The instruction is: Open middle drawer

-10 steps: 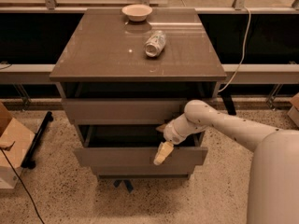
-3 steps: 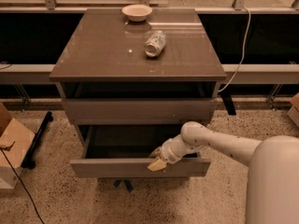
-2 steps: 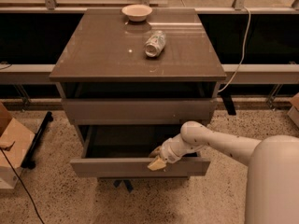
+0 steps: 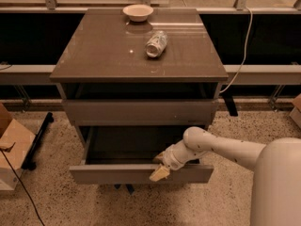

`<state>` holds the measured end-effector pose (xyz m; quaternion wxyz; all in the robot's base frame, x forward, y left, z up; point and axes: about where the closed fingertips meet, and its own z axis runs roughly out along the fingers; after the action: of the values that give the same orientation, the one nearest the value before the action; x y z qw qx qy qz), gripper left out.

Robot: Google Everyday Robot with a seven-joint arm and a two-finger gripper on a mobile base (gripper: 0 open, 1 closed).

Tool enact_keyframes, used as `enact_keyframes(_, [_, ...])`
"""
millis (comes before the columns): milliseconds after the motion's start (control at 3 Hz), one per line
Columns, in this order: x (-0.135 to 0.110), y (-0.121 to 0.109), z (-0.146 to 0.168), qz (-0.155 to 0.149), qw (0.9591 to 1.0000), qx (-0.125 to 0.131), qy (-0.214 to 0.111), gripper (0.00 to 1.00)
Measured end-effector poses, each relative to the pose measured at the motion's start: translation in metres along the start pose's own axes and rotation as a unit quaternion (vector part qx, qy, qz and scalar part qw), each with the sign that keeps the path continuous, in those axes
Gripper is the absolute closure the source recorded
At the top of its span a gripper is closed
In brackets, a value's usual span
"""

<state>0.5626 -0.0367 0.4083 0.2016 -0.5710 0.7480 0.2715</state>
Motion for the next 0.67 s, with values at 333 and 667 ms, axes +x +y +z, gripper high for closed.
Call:
enact_keyframes(333, [0.0,0.0,0.0,0.0,1.0,0.0,0.0,0.0])
enact_keyframes(667, [0.022,0.04,0.007,0.044,0.9986,-0.026,0.012,0.0])
